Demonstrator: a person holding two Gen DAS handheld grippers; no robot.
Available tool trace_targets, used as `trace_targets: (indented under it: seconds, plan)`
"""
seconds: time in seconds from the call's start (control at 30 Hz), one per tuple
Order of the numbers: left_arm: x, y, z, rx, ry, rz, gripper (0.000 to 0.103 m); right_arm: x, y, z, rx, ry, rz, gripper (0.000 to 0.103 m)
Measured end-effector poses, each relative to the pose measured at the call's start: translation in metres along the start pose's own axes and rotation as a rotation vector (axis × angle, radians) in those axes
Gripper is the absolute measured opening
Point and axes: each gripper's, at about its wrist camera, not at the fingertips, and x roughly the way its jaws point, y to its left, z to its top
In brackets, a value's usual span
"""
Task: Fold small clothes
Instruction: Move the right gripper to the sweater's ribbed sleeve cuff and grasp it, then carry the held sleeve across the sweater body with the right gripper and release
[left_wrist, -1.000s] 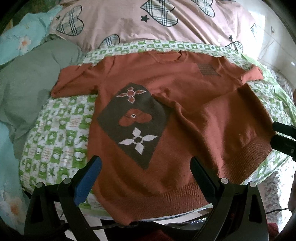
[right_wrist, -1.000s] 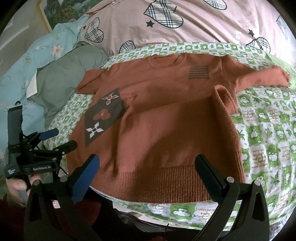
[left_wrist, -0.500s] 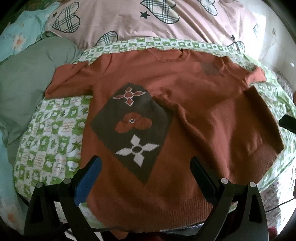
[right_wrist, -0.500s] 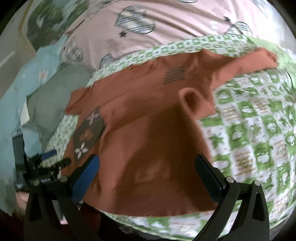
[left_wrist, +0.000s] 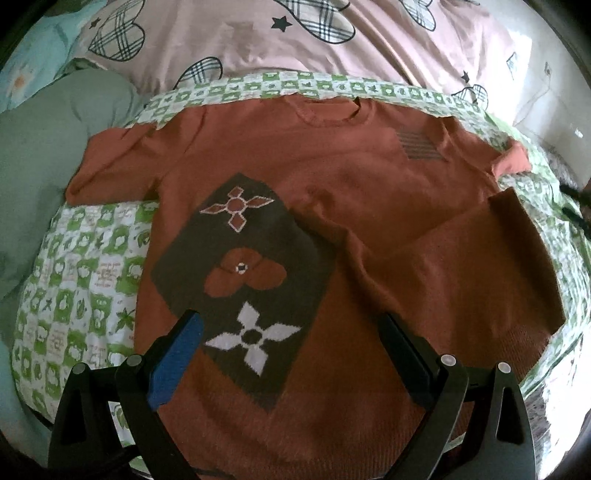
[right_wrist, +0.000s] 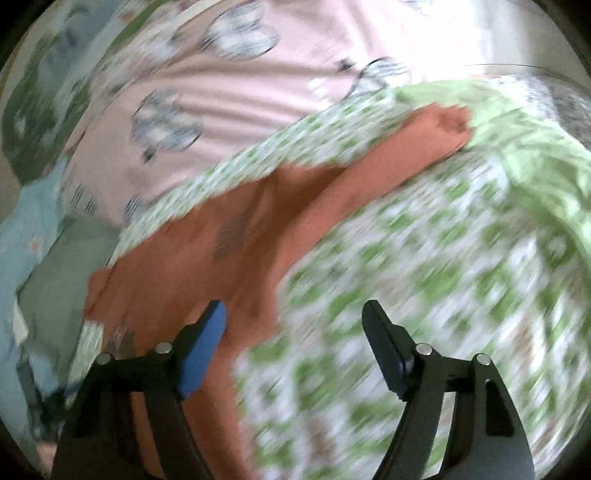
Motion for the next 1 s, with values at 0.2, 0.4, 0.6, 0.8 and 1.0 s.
trace_targets:
  seconds: [0.2, 0.4, 0.6, 0.8, 1.0]
  plan:
    - [0.014, -0.007, 0.009, 0.009, 0.037, -0.001, 0.097, 0.038, -0.081, 0.092, 0.111, -0.065, -0.163, 0.053]
    - [0.033, -0.017, 0.025, 0.025, 0.073, 0.002, 0.097, 0.08, -0.141, 0.144, 0.191, -0.074, -0.221, 0.049]
    - [0.054, -0.024, 0.052, 0.028, 0.079, 0.017, 0.097, 0.123, -0.176, 0.174, 0.191, -0.136, -0.261, 0.048]
    - [0.065, -0.035, 0.067, 0.027, 0.08, 0.006, 0.097, 0.163, -0.212, 0.194, 0.241, -0.076, -0.221, 0.042]
    - [0.062, -0.042, 0.067, 0.044, 0.056, -0.026, 0.097, 0.132, -0.156, 0.183, 0.129, -0.119, -0.066, 0.007]
